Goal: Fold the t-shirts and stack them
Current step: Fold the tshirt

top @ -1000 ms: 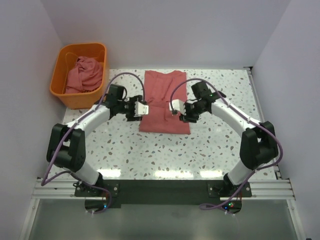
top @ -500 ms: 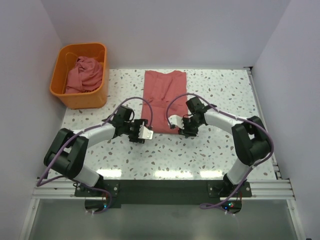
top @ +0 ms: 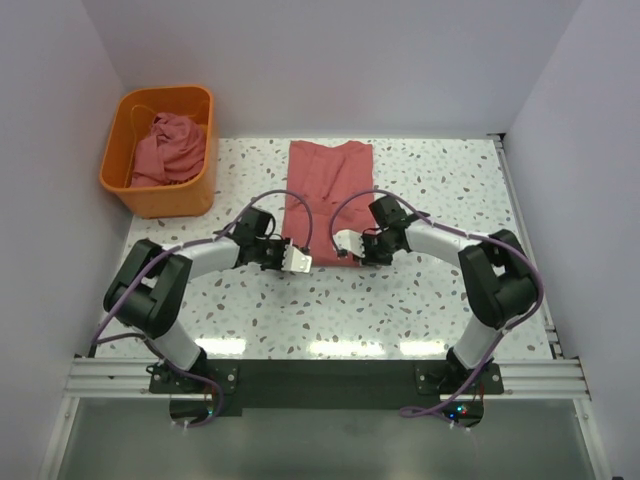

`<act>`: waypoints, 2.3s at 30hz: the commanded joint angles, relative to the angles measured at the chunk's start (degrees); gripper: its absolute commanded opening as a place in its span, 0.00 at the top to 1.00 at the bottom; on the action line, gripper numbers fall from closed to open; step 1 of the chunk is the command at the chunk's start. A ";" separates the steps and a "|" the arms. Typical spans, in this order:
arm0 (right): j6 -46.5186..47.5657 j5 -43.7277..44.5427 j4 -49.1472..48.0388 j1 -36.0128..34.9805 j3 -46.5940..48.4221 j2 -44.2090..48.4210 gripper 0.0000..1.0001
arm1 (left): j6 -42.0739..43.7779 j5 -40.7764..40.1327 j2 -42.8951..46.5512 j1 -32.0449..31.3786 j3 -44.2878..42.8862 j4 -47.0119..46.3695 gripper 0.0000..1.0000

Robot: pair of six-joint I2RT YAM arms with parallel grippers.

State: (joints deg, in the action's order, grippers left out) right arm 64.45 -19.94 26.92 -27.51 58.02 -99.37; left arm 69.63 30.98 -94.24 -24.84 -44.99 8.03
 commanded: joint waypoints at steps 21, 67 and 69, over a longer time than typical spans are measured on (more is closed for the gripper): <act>-2.74 -0.97 16.23 3.95 14.41 9.54 1.00 | -3.45 4.08 13.02 1.73 -13.46 15.51 1.00; 11.31 -12.05 45.50 11.68 44.34 -14.34 1.00 | 1.30 15.78 -15.77 6.73 -52.19 48.13 1.00; 11.58 -11.61 45.51 12.30 46.82 -18.90 1.00 | 0.60 15.69 -18.60 7.09 -54.40 47.52 1.00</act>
State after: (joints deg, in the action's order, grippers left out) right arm 72.66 -29.95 69.63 -16.21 100.09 -114.13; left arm 68.29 44.62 -109.82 -18.41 -94.24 54.48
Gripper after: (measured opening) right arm 0.025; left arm 0.030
